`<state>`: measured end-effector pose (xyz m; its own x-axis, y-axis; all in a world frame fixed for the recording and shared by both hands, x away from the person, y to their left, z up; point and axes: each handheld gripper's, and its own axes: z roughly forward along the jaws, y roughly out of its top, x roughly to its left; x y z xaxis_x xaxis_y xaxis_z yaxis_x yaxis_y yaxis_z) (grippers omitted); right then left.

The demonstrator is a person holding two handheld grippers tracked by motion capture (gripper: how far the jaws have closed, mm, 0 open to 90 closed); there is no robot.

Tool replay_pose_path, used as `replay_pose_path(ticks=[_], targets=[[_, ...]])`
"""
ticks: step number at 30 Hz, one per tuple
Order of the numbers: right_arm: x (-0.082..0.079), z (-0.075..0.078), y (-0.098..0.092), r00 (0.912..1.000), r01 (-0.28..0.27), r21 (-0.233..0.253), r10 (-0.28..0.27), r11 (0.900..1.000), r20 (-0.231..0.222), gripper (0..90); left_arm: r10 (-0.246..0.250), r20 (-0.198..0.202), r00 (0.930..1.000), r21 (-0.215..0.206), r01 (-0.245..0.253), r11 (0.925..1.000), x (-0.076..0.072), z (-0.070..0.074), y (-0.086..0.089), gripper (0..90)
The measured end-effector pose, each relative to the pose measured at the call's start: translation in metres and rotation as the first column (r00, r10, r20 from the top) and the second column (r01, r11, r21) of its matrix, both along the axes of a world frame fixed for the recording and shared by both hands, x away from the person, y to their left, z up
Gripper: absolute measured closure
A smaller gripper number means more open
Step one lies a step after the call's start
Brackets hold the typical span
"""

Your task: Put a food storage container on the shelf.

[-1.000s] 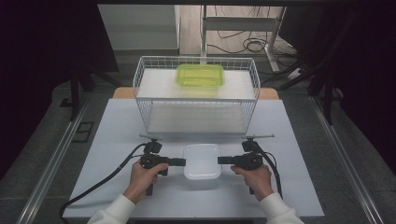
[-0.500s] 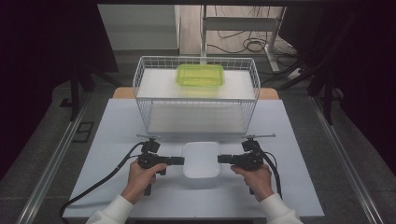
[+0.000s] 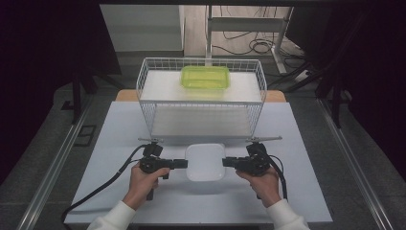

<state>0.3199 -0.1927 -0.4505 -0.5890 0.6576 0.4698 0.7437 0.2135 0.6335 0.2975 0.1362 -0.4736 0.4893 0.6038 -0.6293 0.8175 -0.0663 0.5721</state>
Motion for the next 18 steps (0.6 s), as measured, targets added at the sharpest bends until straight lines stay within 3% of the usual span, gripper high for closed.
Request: replay_pose_path(ticks=[4, 12, 18], targets=[[-0.001, 0.002, -0.001, 0.9998, -0.002, -0.003, 0.002, 1.0, 0.02, 77.4, -0.002, 0.032, 0.9995, 0.007, 0.002, 1.0, -0.002, 0.007, -0.002, 79.0], [-0.004, 0.009, -0.002, 0.9988, -0.004, 0.01, 0.004, 1.0, 0.048, 77.4, 0.0, 0.046, 0.999, -0.006, 0.0, 1.0, -0.004, 0.012, -0.001, 79.1], [-0.006, 0.016, -0.002, 0.9975, -0.009, 0.003, 0.009, 1.0, 0.071, 77.4, -0.002, 0.083, 0.9965, 0.015, 0.001, 0.9999, -0.008, 0.021, -0.002, 79.1]])
